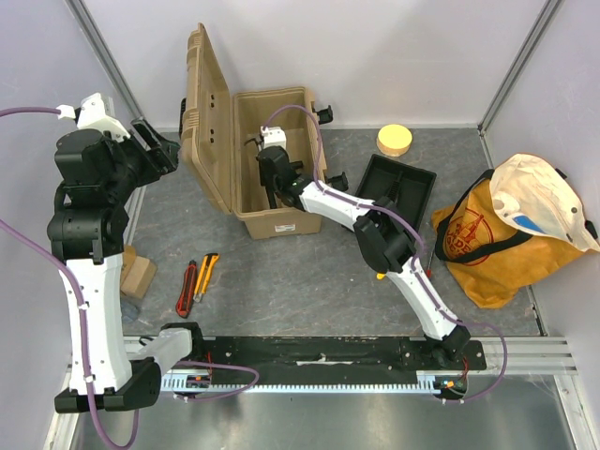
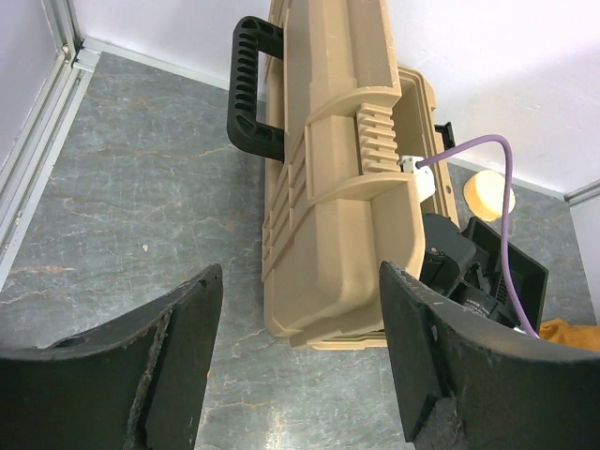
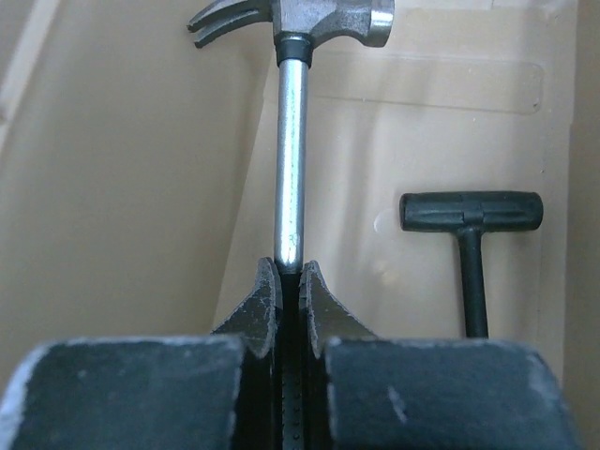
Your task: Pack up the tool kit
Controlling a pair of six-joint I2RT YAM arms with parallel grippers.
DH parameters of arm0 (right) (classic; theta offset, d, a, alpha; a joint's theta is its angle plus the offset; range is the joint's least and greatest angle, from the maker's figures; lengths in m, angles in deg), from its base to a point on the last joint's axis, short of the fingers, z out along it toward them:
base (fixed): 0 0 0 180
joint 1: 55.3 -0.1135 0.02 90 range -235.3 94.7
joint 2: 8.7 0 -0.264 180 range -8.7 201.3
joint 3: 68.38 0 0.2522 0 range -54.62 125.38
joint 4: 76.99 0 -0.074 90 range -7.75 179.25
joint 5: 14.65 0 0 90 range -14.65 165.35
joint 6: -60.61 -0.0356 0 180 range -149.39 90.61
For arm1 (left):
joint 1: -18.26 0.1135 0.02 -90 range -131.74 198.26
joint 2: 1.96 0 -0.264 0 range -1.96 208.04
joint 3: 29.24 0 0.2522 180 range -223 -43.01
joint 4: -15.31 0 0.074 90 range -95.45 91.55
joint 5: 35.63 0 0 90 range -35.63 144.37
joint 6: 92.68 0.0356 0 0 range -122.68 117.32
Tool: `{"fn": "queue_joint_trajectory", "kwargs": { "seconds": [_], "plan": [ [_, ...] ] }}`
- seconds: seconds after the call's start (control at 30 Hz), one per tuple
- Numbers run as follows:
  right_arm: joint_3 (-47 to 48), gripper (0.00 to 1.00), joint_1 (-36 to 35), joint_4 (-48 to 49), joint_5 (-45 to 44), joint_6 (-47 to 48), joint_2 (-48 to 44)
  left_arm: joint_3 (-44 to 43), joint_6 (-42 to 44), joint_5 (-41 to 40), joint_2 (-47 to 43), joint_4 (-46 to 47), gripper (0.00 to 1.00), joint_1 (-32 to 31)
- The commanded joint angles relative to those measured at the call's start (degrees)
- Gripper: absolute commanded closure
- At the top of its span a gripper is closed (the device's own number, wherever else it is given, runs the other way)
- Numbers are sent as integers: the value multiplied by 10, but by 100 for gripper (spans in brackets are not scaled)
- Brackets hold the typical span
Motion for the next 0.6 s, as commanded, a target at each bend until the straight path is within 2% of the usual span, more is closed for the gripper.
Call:
{"fn": "queue_joint_trajectory", "kwargs": {
  "seconds": [0.0, 0.1, 0.3, 0.57],
  "plan": [
    [54, 100, 4, 8, 21, -35, 17, -20, 22, -8, -6, 5, 26, -3],
    [82, 96, 6, -41, 23, -49, 35, -20, 22, -10, -7, 5, 27, -3],
    [77, 66, 12, -51, 34, -69, 36, -20, 19, -9, -3, 5, 26, -3],
    [76, 51, 13, -47, 32, -62, -18, -8, 16, -6, -17, 5, 26, -3]
  ]
}}
